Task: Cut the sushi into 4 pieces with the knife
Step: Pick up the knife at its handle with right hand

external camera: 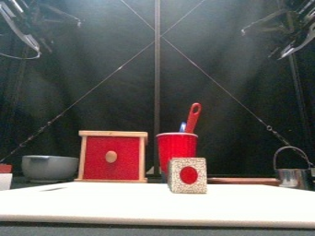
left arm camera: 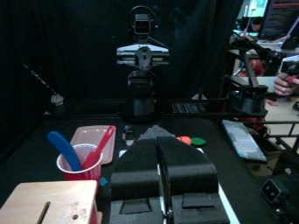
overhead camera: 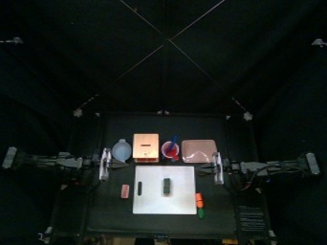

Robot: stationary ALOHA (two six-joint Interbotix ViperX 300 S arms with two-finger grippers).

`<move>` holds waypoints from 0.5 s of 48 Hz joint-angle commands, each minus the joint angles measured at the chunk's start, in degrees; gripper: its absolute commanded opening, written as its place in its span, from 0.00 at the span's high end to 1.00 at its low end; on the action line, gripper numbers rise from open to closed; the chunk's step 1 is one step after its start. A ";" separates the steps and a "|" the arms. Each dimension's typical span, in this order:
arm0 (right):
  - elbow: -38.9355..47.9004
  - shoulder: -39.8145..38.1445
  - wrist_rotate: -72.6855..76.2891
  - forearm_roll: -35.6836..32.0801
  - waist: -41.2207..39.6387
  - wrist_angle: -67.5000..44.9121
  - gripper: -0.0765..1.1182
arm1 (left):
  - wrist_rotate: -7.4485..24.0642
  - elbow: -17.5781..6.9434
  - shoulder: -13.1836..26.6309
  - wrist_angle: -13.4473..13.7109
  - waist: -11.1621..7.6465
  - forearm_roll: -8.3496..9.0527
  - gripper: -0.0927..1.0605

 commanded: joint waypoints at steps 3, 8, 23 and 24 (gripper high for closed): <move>-3.16 2.81 1.49 3.87 -0.97 -0.44 0.92 | 0.09 -1.49 5.01 -6.15 1.49 0.00 0.95; -6.24 7.73 2.46 9.76 -2.64 0.09 0.86 | 0.09 -1.58 8.53 -10.90 1.32 0.00 0.88; -23.82 24.26 2.29 9.23 -7.47 19.42 0.65 | -0.09 -3.25 18.46 -16.79 1.58 -0.09 0.77; -25.05 25.22 2.29 8.70 -7.73 21.27 0.62 | -0.09 -3.25 18.81 -16.79 1.58 -0.18 0.77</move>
